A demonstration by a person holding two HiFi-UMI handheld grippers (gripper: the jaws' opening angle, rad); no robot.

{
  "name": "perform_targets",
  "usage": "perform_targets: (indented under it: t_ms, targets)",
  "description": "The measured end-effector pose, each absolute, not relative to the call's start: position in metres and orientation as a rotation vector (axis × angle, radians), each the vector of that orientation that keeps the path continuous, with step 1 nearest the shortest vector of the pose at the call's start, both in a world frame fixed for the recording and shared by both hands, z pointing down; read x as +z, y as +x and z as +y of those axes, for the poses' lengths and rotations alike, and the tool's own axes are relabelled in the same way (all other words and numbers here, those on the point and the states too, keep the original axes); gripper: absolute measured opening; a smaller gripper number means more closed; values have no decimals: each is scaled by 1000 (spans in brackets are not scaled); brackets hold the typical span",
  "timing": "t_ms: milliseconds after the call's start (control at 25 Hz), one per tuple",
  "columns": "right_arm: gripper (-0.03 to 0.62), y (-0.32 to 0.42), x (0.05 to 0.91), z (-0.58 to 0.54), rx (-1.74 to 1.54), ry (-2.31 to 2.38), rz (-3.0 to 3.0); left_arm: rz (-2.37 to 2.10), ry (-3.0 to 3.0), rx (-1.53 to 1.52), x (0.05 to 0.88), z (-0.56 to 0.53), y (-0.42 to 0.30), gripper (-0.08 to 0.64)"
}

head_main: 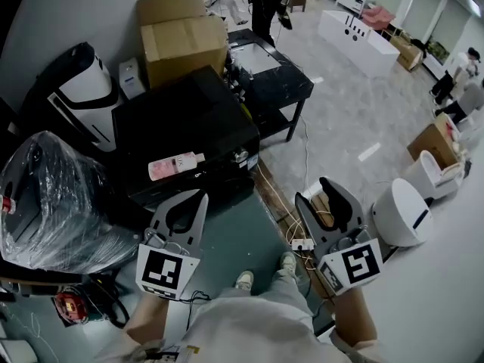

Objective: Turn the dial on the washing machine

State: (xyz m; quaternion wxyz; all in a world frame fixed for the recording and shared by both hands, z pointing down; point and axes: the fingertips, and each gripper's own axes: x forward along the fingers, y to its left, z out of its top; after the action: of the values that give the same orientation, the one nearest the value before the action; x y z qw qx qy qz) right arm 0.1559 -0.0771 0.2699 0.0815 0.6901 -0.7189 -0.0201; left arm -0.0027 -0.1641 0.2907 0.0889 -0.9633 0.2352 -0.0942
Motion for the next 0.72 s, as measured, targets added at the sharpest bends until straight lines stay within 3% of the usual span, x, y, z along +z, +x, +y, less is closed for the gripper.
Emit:
perform_targets:
  t_ms: [720]
  targets:
    - [245,187,368,-230,66,1575,-2385,1288,-2753,-442,343,-237,-10,18]
